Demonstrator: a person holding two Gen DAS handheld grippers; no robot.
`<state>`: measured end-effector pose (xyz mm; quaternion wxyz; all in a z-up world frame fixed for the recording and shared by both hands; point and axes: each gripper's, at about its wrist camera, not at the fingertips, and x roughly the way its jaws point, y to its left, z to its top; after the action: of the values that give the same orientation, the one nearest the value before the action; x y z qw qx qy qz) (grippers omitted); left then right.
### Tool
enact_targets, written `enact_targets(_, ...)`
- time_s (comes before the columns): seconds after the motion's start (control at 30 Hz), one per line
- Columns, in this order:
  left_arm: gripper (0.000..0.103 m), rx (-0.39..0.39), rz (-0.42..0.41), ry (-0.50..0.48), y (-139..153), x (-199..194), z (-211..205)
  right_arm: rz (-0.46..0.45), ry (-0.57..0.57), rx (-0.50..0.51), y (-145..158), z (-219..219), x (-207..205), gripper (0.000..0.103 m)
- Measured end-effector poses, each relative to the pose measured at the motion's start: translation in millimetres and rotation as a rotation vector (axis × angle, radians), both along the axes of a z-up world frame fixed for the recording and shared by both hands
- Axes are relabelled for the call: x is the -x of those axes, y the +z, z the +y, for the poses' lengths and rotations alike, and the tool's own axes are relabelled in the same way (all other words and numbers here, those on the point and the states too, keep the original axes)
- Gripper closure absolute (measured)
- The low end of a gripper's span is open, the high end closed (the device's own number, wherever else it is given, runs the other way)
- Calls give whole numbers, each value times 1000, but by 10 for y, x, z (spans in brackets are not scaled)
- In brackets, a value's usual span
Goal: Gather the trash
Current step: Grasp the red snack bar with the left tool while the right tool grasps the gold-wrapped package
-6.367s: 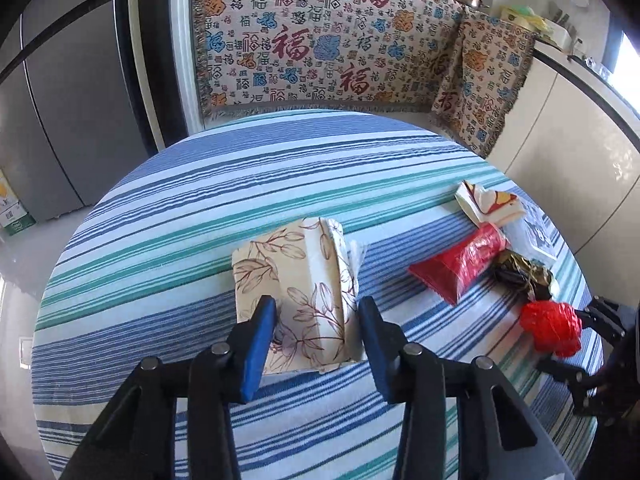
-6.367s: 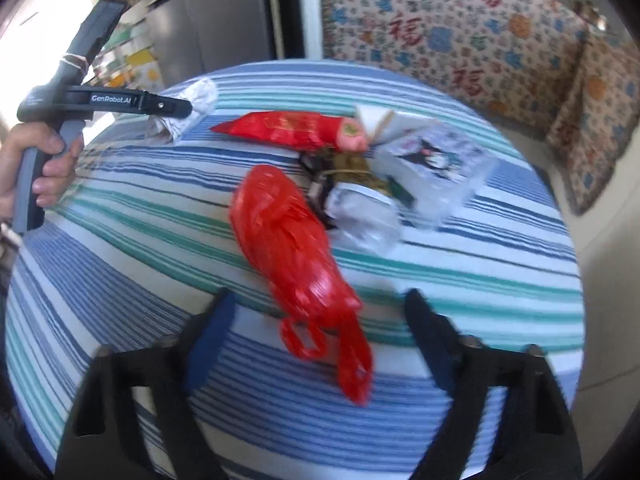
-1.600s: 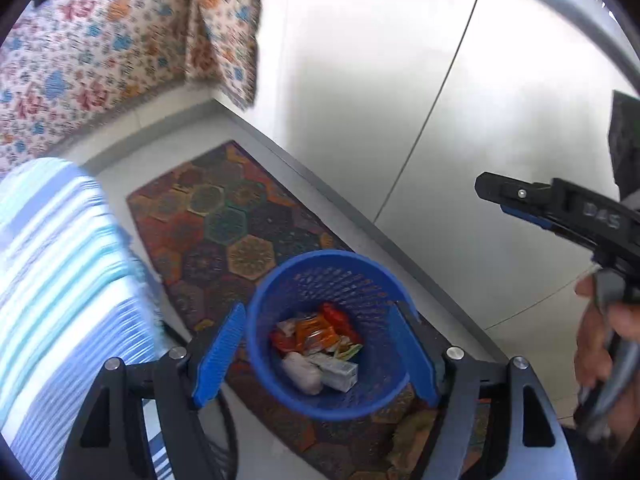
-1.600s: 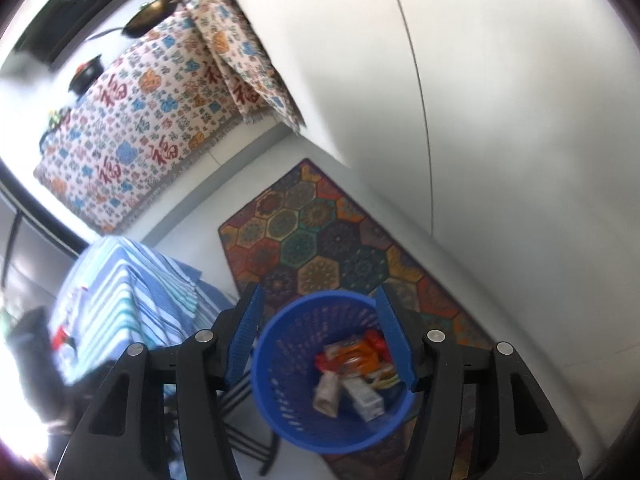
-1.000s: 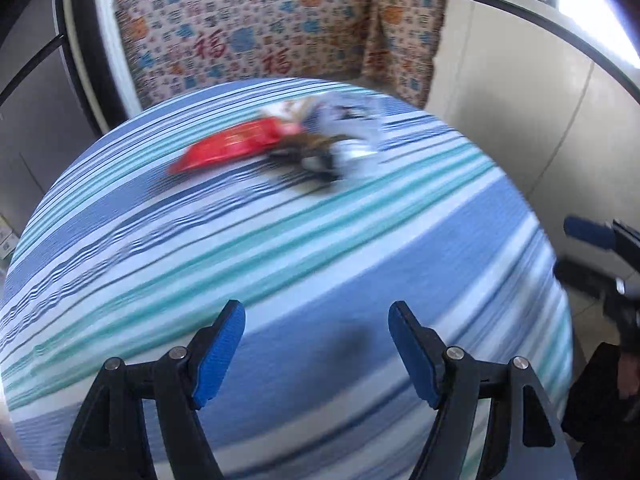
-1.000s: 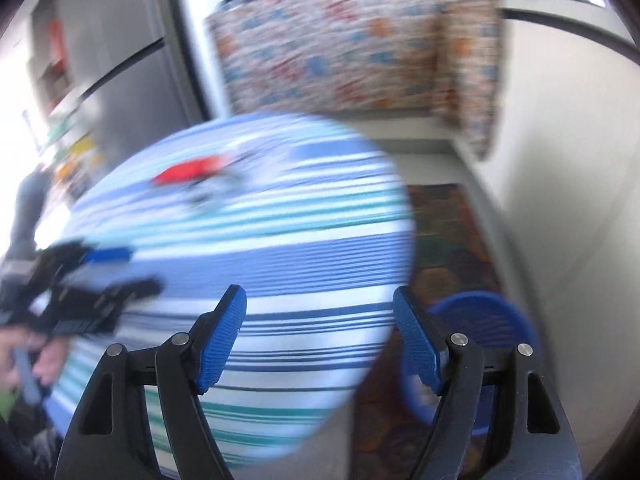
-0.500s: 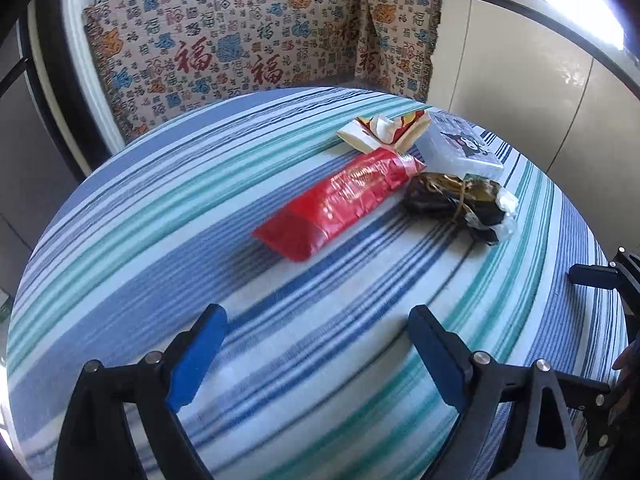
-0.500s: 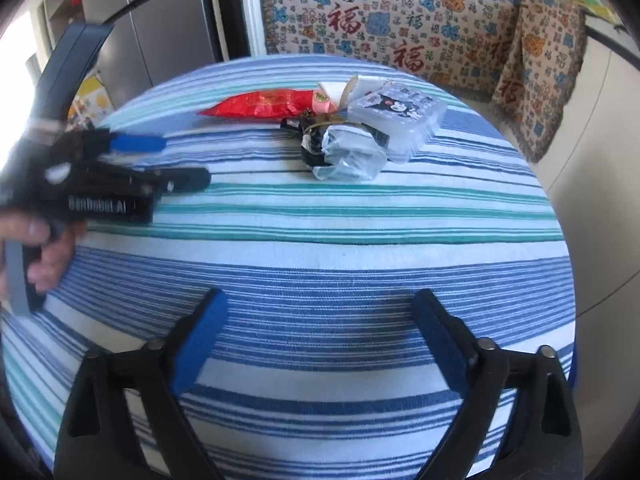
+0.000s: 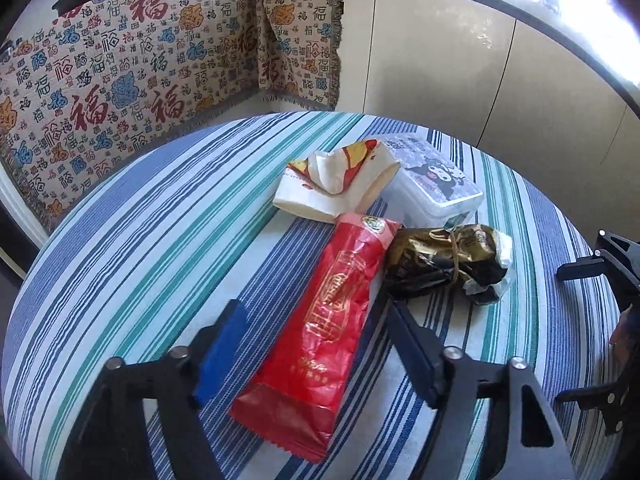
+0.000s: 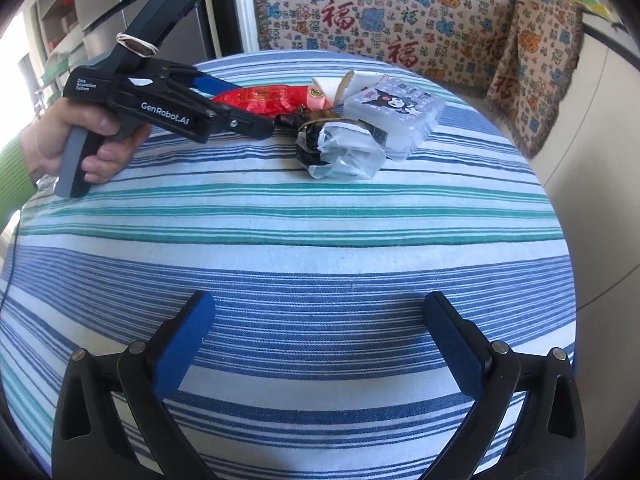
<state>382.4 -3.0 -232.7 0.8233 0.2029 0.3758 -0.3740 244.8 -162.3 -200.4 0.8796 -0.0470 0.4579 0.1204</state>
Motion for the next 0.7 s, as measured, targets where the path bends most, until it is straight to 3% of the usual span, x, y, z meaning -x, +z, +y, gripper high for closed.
enact_targets(0.03,62,11,1,-1,19,17,2,0,0,0,0,0,1,1)
enact_targets(0.07,72,26,15,2,30,36,26,0,0,0,-1,2,1,1)
enact_targets(0.13,80,28,25,43,45,98,93,0,0,0,-1,-3,2,1)
enact_targets(0.3,81,19,11,270,98,458,461,-11,8,-12,6,-21,-19,1)
enact_targets(0.43,81,102,79,469,102,767,855,2,2,-56,111,-148,-324,7)
enact_targets(0.47,81,122,88,499,100,842,915,4,8,-72,165,-167,-457,7)
enact_targets(0.5,81,173,185,532,100,919,961,15,21,-77,183,-166,-545,7)
enact_targets(0.67,80,200,177,613,118,1158,1022,37,81,-45,208,-7,-965,12)
enact_targets(0.7,80,207,171,620,125,1178,1017,47,81,-40,173,13,-995,24)
